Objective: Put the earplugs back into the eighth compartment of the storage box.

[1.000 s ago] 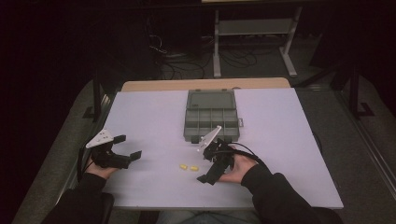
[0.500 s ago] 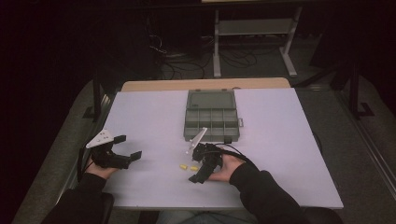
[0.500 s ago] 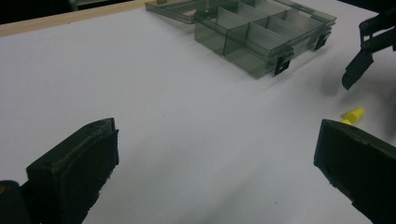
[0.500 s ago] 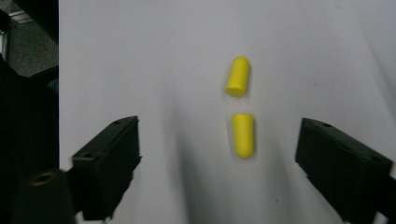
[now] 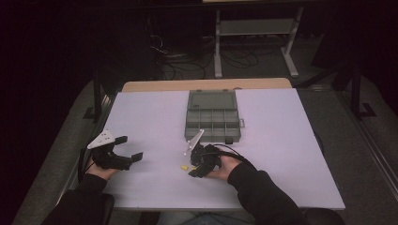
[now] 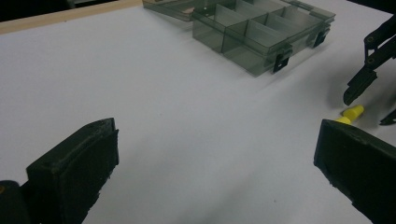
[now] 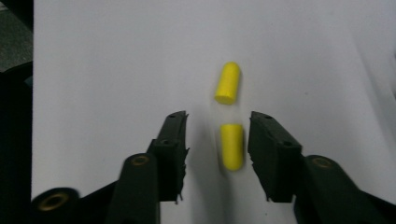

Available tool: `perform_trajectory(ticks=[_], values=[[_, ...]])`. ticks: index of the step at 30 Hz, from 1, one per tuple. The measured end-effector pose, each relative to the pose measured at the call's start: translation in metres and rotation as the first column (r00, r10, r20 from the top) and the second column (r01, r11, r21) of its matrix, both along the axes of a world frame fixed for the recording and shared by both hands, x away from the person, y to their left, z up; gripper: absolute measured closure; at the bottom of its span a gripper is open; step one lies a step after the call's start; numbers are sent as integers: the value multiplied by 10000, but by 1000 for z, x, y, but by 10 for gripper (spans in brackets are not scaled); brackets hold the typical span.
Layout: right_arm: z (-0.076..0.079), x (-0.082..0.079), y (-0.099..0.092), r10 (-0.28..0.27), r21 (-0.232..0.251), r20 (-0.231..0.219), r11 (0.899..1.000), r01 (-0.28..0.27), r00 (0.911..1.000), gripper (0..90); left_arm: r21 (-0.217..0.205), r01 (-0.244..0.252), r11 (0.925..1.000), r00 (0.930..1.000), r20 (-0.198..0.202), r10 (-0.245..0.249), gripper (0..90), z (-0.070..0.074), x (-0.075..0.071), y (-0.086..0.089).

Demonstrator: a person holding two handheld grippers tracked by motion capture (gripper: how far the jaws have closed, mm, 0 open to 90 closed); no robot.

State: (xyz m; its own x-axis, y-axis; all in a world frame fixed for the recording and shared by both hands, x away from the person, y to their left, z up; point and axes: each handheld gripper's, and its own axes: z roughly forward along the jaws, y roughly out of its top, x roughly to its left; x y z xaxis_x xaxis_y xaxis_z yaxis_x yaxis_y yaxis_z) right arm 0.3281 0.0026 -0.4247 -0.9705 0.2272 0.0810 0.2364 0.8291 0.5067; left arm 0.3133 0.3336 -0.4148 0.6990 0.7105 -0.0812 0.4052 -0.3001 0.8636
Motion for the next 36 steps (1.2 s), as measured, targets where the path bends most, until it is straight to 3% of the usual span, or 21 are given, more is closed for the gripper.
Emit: perform_trajectory(ticks=[8,18,26,36], values=[[-3,2,1,-262,-354,139,9990,267,9996,775,-1,5,10000,10000,-17,-5,0,0,0,0],[13,6,-8,-486,180,-43,9987,487,9988,789,-2,1,10000,10000,-22,-1,0,0,0,0],[32,13,-18,-736,478,216,9962,725,9971,790,-6,-12,10000,10000,-22,12,0,0,0,0],[52,20,-32,-984,497,556,9942,957,9936,790,-4,-10,10000,10000,-26,10,0,0,0,0]])
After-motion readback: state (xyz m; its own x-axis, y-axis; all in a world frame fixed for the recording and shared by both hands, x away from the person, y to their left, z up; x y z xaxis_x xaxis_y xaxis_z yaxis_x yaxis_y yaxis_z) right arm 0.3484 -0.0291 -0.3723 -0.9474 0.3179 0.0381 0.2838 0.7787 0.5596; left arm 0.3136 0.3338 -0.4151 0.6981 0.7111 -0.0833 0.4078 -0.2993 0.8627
